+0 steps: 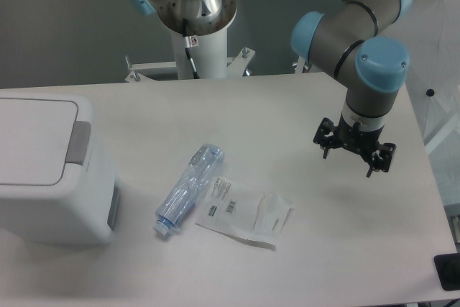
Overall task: Open the trash can
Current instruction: 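Move the gripper over to the white trash can's lid edge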
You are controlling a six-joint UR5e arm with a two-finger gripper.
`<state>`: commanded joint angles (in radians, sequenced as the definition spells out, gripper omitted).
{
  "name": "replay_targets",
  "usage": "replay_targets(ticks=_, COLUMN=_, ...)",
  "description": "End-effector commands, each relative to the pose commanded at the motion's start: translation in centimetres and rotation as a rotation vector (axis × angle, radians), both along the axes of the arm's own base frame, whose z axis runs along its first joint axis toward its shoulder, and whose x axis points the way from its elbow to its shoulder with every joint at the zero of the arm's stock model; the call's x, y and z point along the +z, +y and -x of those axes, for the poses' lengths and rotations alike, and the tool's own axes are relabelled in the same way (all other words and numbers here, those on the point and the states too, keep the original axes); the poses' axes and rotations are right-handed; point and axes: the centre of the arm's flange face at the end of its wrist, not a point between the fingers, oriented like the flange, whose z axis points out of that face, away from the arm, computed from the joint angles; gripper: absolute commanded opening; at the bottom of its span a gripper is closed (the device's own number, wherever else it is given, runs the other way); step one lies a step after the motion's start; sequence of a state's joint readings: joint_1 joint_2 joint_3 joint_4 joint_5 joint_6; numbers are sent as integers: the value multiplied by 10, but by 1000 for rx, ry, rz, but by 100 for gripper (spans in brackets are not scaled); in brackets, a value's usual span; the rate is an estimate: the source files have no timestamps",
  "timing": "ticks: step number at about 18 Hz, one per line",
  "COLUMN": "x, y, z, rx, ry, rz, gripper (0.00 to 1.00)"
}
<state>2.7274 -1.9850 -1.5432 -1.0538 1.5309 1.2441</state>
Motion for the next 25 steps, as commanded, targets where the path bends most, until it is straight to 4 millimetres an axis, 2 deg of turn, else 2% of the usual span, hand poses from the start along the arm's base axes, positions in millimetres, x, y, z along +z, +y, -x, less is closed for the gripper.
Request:
replay_targets(ticks=5, x=-1, y=2, z=-2, rx=-4, ry=-5, rz=-4, gripper=100)
replay_targets(ticks=8, x=-7, y=3, z=-10, rx=7, ry=-41, rz=-42, gripper=100)
replay_targets(ticks=13, x=-2, y=3, z=-28, rx=88, ry=-56, rz=-64, gripper=100)
replay_targets(ticks=17, x=21, y=19, z=-37, rx=149, ry=-66, rz=-144, gripper=100)
replay_targets(ticks=19, x=39, y=28, z=-42, rx=223, ry=-92, rz=-190, gripper=100)
replay_targets(ticks=22, x=58, y=54, z=-66, rx=270, ry=-153, rz=-182, gripper=100)
replay_targets(ticks=25, x=84, y=92, z=-99, rx=318, ry=-202, rz=-162, gripper=100)
